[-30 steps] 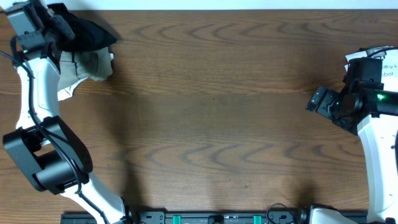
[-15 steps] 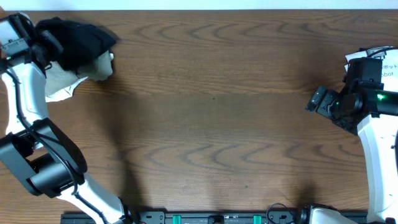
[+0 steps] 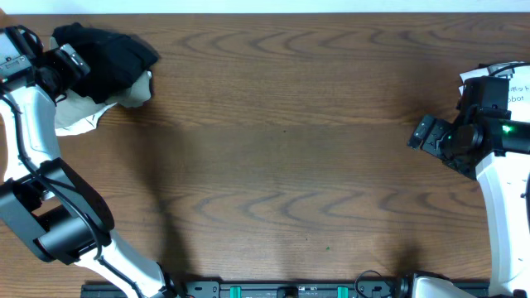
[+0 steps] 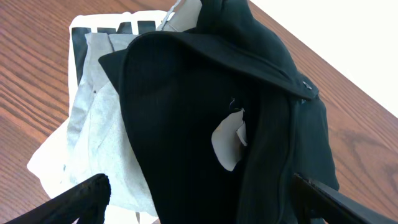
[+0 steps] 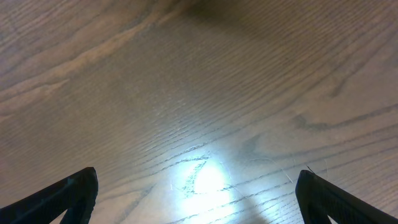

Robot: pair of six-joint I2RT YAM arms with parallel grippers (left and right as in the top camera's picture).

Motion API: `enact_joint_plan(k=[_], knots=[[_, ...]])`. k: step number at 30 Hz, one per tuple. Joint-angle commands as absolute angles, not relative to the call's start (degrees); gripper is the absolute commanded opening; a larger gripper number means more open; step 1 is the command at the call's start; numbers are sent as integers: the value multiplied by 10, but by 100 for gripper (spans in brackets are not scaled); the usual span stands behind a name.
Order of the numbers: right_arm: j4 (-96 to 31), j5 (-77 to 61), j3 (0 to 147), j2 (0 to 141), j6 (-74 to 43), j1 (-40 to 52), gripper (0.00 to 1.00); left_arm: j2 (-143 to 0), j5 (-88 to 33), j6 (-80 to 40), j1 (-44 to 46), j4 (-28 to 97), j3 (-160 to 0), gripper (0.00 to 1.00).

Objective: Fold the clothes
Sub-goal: 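Lower the black bundle onto the khaki garment and release the left gripper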

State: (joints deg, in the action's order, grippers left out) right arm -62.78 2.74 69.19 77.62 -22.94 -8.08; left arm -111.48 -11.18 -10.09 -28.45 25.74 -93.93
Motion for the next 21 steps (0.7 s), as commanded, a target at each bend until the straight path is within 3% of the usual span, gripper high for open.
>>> enact_joint_plan(k=[1, 8, 10, 12, 16, 21], knots=[[-627, 28, 693, 779, -222, -86, 99, -1074, -109, -111, -286, 258, -955, 93], [-627, 28, 693, 779, -222, -86, 99, -986, -116, -135, -280, 216, -955, 92], [-627, 28, 693, 779, -222, -86, 99, -971, -129, -135, -271, 186, -955, 78], [-627, 28, 693, 779, -222, -86, 99, -968, -132, -137, -256, 136, -955, 42], [-627, 28, 693, 779, -222, -86, 99, -994, -81, -136, -230, 57, -955, 8], [-627, 28, 693, 779, -222, -86, 99, -1061, 33, -126, -212, 4, -955, 6]])
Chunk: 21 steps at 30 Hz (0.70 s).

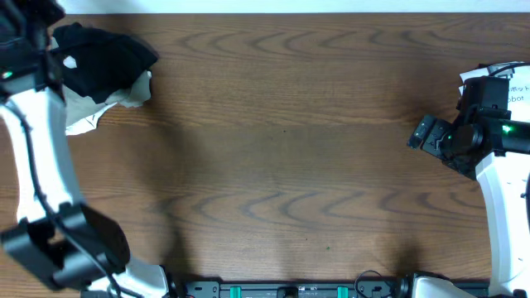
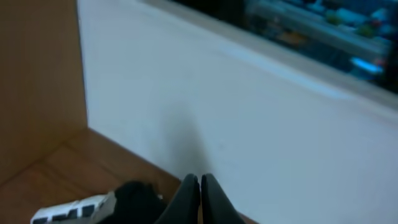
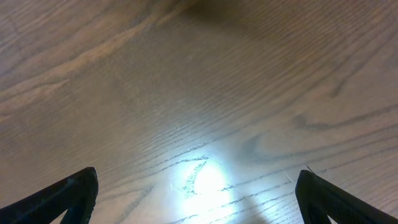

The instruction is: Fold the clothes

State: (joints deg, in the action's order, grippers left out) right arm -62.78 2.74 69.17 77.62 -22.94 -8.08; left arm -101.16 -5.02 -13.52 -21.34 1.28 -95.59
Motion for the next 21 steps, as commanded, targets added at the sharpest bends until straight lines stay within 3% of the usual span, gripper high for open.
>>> enact_joint_plan(k=[1, 11, 21], knots=[[-627, 28, 693, 779, -222, -86, 99, -1078, 40, -115, -212, -6, -955, 6], [-627, 28, 693, 779, -222, -86, 99, -1243, 39, -72, -215, -40, -955, 12], [-627, 28, 693, 779, -222, -86, 99, -1327, 41, -54, -279, 19, -955, 6]])
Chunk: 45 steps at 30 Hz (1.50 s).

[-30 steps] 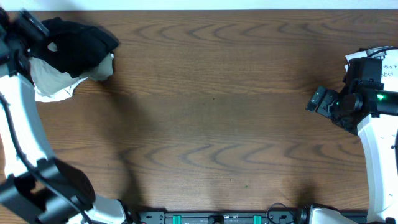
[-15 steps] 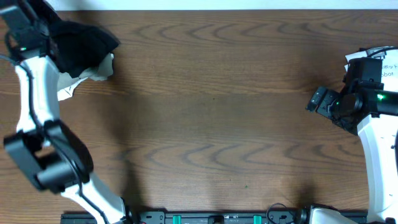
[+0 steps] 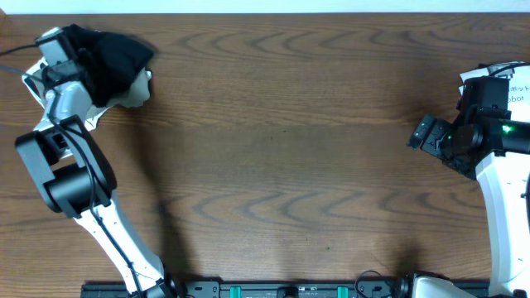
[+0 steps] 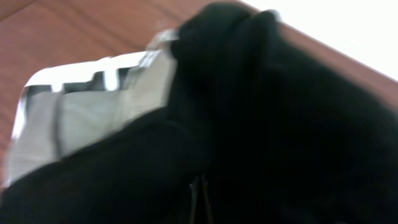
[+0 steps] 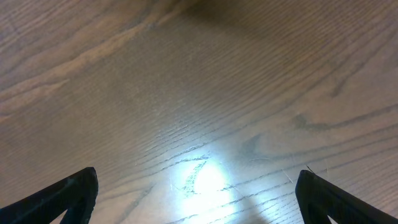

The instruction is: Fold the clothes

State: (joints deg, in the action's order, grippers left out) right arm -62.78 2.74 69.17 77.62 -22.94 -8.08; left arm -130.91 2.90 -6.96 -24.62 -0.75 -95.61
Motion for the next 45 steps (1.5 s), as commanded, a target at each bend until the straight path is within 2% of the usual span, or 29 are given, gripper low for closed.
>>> enact_joint_plan(k=[1, 7, 15, 19, 23, 31, 45], knots=[[-627, 28, 693, 779, -222, -86, 99, -1326, 41, -54, -286, 23, -955, 6], [-627, 28, 693, 779, -222, -86, 99, -1292, 19, -54, -309, 40, -955, 6], [-627, 28, 693, 779, -222, -86, 99, -1202, 8, -56, -289, 11, -955, 7], [-627, 28, 693, 779, -222, -86, 99, -1161, -6, -87, -273, -2, -955, 16], [-627, 28, 693, 779, -222, -86, 99, -1151, -55, -91, -253, -7, -955, 16], [-627, 28, 693, 779, -222, -86, 99, -1204, -58, -91, -214, 17, -955, 15], [-627, 28, 693, 779, -222, -86, 99, -1358, -54, -88, -238, 53, -955, 16]])
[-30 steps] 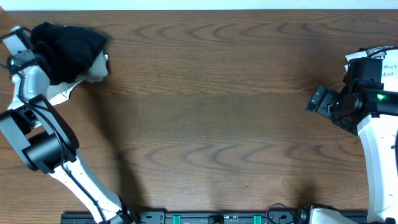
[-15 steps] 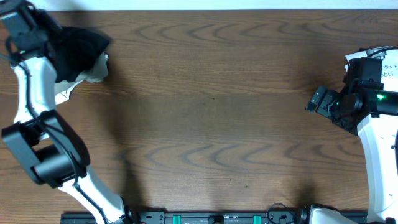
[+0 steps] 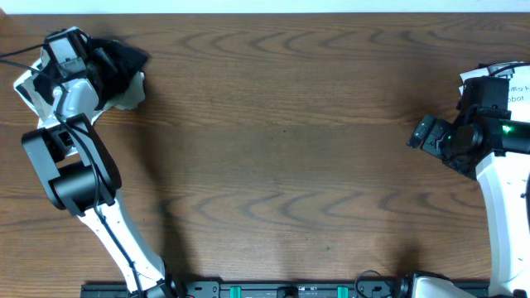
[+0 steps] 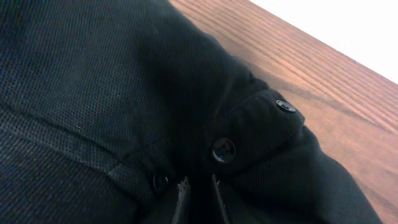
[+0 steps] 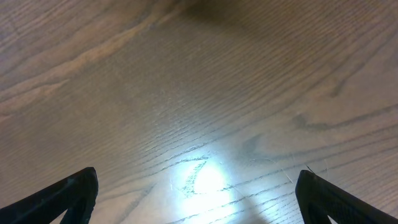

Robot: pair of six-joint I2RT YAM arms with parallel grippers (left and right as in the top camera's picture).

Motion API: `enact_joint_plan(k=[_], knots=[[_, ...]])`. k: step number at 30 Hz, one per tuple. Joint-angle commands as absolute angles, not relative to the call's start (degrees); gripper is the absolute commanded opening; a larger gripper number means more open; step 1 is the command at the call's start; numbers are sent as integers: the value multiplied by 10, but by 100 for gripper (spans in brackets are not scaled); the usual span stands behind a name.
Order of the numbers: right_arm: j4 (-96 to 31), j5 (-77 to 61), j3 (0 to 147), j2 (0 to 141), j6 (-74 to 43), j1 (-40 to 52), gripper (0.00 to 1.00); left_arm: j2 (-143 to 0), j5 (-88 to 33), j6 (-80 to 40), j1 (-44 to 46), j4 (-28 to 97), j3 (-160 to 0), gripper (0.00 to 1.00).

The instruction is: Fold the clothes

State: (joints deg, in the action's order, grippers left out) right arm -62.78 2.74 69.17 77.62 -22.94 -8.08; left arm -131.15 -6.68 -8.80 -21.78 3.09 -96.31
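A black button-front shirt (image 3: 120,60) lies bunched at the table's far left corner, on top of a white and grey garment (image 3: 128,95). My left gripper (image 3: 101,63) is buried in the black shirt. In the left wrist view the shirt's button placket (image 4: 222,150) fills the frame, and the left gripper (image 4: 199,190) has its fingers almost together with black cloth pinched between them. My right gripper (image 3: 422,132) hovers open over bare wood at the right; its fingertips (image 5: 78,193) stand wide apart with nothing between them.
A printed sheet of paper (image 3: 507,79) lies at the right edge behind the right arm. The table's far edge (image 3: 265,12) runs just behind the clothes pile. A black rail (image 3: 281,290) lines the near edge.
The left gripper has moved closer into the black shirt, from a view of shirt and white garment to the button placket alone. The pile sits slightly further left. The right arm is unchanged.
My left gripper first hung open over the black shirt and white garment. Then it was shut and lifted, its camera facing the wall. Then it was shut down against the black shirt, and now it pinches cloth at the placket. The right gripper stayed open throughout.
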Motion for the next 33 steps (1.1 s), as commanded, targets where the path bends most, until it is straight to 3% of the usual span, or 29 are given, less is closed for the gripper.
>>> enact_joint_plan(k=[1, 18, 33], knots=[[-627, 28, 693, 779, -222, -86, 99, -1360, -54, -88, -241, 55, -955, 16], [-627, 28, 693, 779, -222, -86, 99, -1199, -54, -88, -262, 38, -955, 16], [-627, 28, 693, 779, -222, -86, 99, -1281, -53, -75, -283, 48, -948, 16]])
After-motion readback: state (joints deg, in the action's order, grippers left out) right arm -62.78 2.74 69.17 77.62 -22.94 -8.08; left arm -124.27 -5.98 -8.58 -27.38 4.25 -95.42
